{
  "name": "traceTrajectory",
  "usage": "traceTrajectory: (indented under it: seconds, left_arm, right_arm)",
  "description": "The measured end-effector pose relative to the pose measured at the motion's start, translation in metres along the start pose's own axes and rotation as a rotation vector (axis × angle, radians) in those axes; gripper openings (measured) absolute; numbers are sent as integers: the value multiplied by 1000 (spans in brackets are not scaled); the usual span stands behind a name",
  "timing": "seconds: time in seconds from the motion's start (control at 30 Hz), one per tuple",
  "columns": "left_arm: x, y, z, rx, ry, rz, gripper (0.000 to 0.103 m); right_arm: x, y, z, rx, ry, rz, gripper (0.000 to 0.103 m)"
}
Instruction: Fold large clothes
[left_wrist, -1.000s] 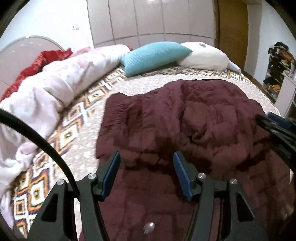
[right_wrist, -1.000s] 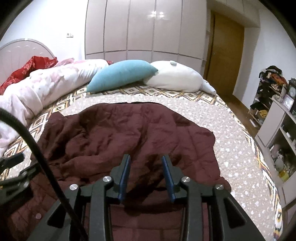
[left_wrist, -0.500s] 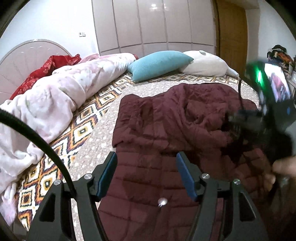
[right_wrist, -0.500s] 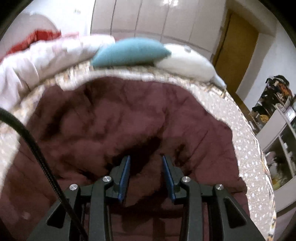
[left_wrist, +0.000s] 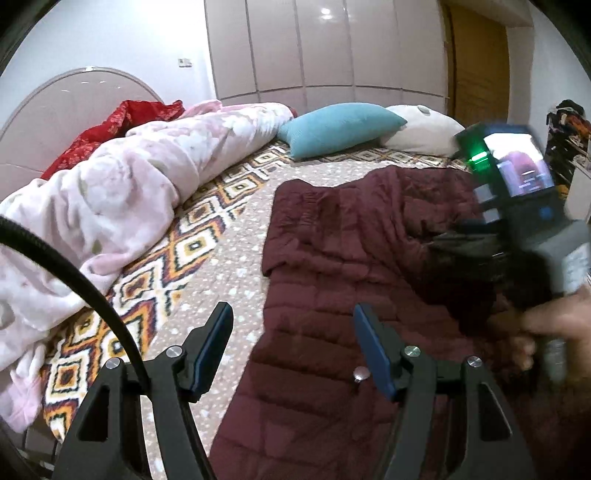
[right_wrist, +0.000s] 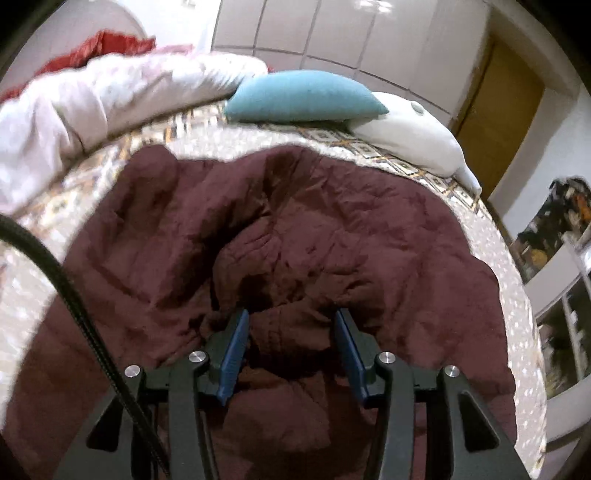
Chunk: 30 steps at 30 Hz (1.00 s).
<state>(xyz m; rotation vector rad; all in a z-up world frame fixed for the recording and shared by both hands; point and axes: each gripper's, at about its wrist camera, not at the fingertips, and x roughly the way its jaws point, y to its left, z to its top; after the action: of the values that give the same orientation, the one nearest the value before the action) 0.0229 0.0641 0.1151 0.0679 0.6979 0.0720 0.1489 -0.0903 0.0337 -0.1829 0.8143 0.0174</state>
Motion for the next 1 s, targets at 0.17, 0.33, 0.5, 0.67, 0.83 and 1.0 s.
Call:
traceTrajectory:
  seconds: [0.17, 0.33, 0.5, 0.67, 0.83, 1.0]
  left_arm:
    - [-31, 7, -3, -16, -32, 3, 67]
    - [-64, 28, -9, -46, -47, -11, 68]
    - [-105, 83, -27, -127, -56, -1, 69]
    - [-146, 146, -51, -200, -78, 111, 70]
    - [-162, 191, -77, -232, -70, 167, 78]
    - [-136, 199, -114, -230, 32, 0, 78]
  right_arm:
    - [-59, -25, -10, -5, -66, 22, 51]
    - [-116, -59, -41, 36, -105, 27, 52]
    - [-167, -107, -90, 189, -70, 96, 52]
    - [-212, -138, -152, 219, -82, 32, 52]
    - [-232, -170, -217, 259, -36, -8, 53]
    - [-230, -203, -285, 378, 40, -21, 53]
